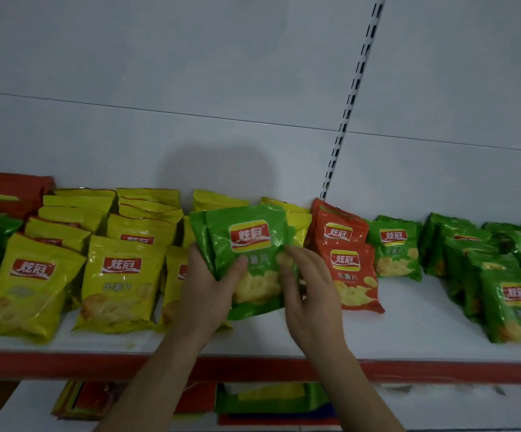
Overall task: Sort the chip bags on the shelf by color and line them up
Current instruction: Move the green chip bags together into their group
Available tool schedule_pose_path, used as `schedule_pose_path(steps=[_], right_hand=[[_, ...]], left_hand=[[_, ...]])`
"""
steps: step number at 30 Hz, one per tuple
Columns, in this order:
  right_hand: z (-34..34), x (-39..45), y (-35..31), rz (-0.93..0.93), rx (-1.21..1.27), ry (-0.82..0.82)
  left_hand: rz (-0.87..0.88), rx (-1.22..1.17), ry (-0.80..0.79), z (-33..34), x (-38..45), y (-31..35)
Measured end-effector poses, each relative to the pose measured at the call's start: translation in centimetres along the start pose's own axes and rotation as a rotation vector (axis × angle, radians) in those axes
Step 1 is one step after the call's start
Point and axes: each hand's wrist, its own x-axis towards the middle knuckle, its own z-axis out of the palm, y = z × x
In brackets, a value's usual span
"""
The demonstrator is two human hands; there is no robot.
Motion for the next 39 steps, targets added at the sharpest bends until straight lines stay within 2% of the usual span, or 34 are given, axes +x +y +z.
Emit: schedule_pose_path(steps=[3,6,9,13,18,23,26,29,32,39], right_hand=[[0.3,2.4,2.9,0.182,-0.105,0.052],[2.0,3.8,5.6,0.195,-0.379,-0.085],[4.1,4.0,6.5,0.182,-0.537,-0.189],[4.1,3.8,6.0,0.115,-0.444,-0.077],[-0.7,3.2,3.2,-0.004,-0.379,0.07],[-7.2,0.8,2.1,-0.034,-0.422,0.215],[-9.9,-1.5,2.4,-0.047,-0.432,0.202],[-12.3,-3.0,3.8,-0.008,-0.472,0.164],[-14.7,-3.4,5.5,0.041,-0.481,0.201],[-19.1,-0.6,12.2,0.239,-0.608,0.187]], left_hand=[[-0.024,-0.013,0.062,-1.4,0.7,-0.6],[-0.039,-0.011,0.069,-2.5,0.8,-0.9],[-0.024,-0.009,0.063,-2.9,0.8,-1.0],[-0.02,0.032,0.063,-3.0,1.1,-1.2],[0.007,0.024,0.041,-1.8,1.8,-1.7],[0.022,0.031,-0.052,1.4,2.0,-1.6],[0.02,0.021,-0.146,4.4,1.6,-1.2],[0.027,-0.001,-0.225,7.5,0.8,-1.0],[0.041,-0.011,-0.267,9.9,0.0,-0.8],[0.03,-0.025,-0.218,14.8,-0.6,-0.4]])
